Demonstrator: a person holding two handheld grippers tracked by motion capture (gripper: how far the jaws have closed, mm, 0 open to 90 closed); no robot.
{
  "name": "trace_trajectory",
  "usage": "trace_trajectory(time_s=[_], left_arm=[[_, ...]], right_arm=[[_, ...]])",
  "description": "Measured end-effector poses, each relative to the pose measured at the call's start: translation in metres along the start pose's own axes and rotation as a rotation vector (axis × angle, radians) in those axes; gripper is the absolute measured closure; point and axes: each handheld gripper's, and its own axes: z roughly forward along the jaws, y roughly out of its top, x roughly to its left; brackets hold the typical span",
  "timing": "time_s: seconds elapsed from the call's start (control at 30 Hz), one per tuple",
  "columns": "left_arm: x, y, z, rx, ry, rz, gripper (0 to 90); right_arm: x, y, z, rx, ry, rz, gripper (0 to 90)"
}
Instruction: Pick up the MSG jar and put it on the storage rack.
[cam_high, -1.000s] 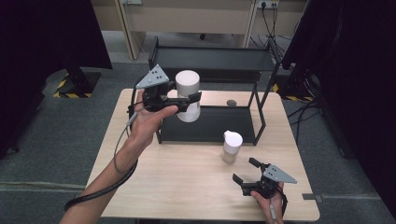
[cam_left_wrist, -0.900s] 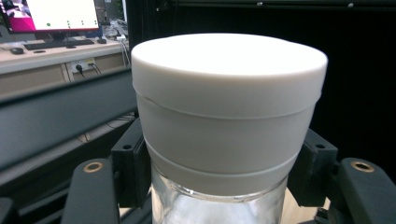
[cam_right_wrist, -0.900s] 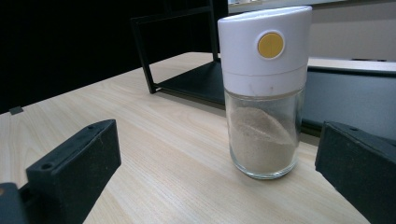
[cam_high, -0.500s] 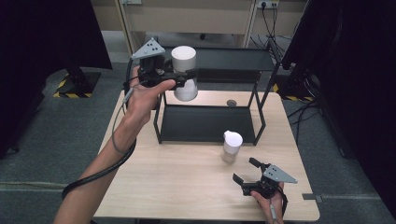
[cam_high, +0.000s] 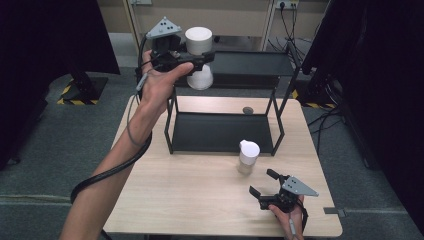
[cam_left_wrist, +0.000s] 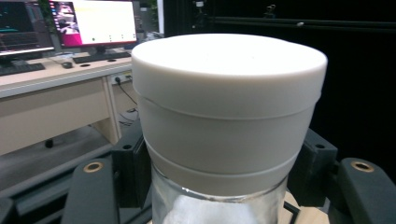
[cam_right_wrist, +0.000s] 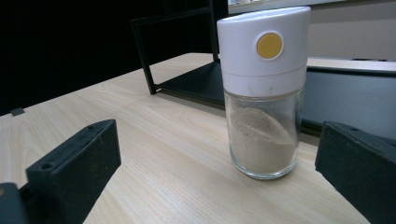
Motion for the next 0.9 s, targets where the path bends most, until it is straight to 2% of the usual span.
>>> trace_trajectory(time_s=[0.5,0.9], left_arm=[[0.004,0.007,0.035,0.014,0.147,-0.010,35.2],[0.005,0.007,0.064,0.009,0.213,-0.016,35.2]], right_arm=[[-0.001,0.000,-0.001,-0.003,0.003,0.001,0.4],[-0.001,0.000,-0.002,-0.006,0.002,0.002,0.4]])
